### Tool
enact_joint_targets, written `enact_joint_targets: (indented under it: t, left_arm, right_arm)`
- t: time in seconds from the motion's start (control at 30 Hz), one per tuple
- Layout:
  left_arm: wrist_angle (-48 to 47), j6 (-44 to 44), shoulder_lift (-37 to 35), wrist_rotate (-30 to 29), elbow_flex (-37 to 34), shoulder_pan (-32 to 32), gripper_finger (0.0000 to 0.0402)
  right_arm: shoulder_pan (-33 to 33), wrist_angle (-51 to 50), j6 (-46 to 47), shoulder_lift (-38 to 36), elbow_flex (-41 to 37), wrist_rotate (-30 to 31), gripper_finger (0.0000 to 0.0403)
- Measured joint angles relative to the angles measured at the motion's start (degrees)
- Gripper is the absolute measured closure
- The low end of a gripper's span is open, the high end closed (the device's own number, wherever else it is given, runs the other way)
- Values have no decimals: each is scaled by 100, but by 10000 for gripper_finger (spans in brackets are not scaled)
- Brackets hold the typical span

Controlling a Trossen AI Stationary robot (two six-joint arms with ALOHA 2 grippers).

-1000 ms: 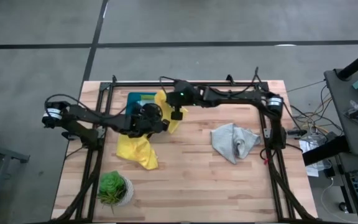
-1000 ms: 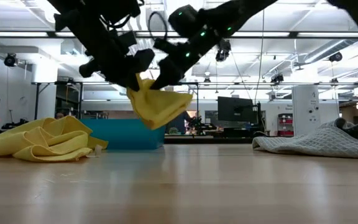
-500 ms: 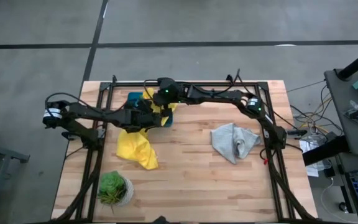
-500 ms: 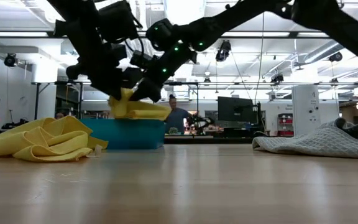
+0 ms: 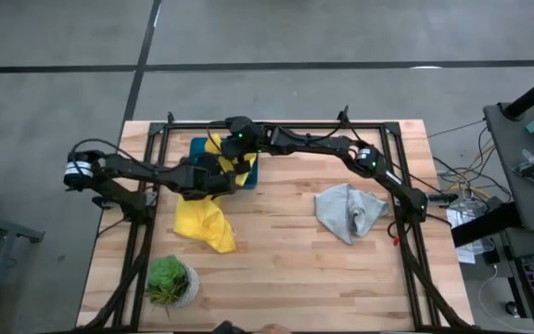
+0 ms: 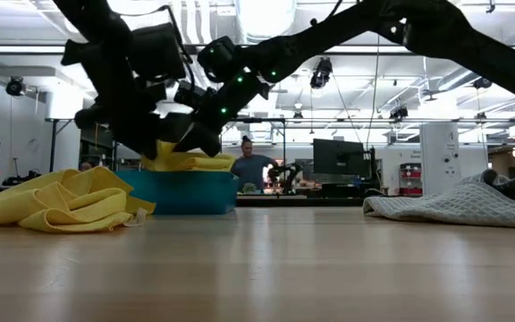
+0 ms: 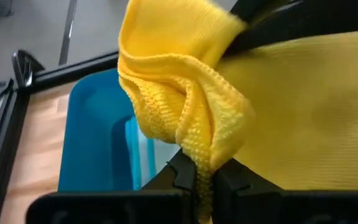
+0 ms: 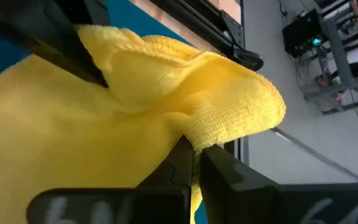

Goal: Fold microfiber towels
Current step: Put the right yellow microfiber towel into the blue bin

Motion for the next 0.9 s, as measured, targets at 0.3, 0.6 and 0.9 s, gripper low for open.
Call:
enact_joint_targets:
  t: [0.3,0.6,0.9]
  left_arm:
    - [477,-174,2,179,-269,0,399]
    - [512,-258,2,250,-286,0,399]
    - [510,-308,2,271,-300,0,393]
  right_arm:
    - [1,234,-201,0,-7,-233,394]
    - [-25,372,-203,0,-9,-379,394]
    - [-25,273,-42,0,-31,-384,389]
